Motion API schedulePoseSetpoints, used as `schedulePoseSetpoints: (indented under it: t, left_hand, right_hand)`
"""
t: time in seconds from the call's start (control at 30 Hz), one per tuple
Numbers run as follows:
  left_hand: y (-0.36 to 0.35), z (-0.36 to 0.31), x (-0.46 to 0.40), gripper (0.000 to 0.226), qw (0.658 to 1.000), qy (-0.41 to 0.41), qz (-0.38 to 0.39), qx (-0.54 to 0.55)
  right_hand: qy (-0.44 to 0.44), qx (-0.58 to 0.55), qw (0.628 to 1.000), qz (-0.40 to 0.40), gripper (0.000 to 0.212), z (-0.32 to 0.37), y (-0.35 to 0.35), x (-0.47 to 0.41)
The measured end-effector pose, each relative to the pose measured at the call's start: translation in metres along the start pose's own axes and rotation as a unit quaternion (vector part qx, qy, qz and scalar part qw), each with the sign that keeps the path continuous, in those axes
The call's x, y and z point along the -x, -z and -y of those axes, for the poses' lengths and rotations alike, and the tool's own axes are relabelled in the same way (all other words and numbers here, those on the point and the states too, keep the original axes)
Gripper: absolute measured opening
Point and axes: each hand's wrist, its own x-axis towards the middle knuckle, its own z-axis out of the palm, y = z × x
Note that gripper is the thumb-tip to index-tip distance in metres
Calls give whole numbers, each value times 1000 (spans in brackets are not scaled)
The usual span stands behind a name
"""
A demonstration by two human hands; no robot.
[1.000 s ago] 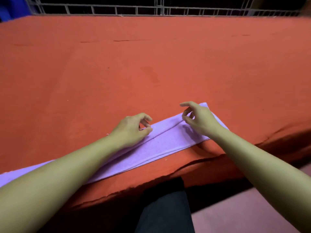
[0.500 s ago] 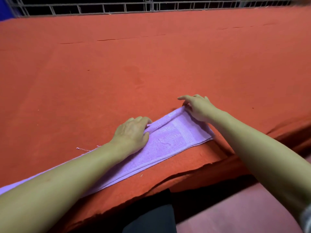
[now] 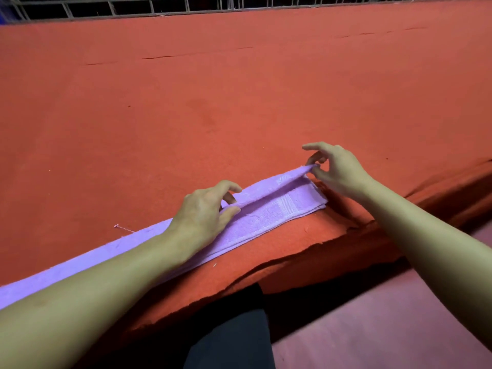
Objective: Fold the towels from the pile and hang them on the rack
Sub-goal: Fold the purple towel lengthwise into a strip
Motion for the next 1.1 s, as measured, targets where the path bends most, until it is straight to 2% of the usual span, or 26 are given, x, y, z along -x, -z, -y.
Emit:
schedulePoseSetpoints:
  t: [0.37, 0.5, 0.6, 0.77, 0.93, 1.1]
  left_hand:
    - [-1, -14, 19, 34, 999, -8, 33, 0]
    - [-2, -16, 25, 31, 996, -7, 85, -9]
    - [0, -18, 28, 32, 995, -8, 99, -6]
    - [23, -3, 46, 26, 996, 28, 47, 68]
    - [59, 33, 89, 26, 995, 91, -14, 40]
    - [87, 68, 146, 32, 988, 153, -36, 1]
  right_hand:
    - [-4, 7, 1000, 19, 54, 2, 9, 54]
    - [0, 15, 998, 64, 40, 7, 9, 66]
    - [-12, 40, 998, 44, 32, 13, 11, 66]
    - [-9, 41, 999, 7, 37, 39, 6, 62]
    - [37, 4, 999, -6, 37, 95, -19, 63]
    - [128, -73, 986, 78, 41, 169, -65, 68]
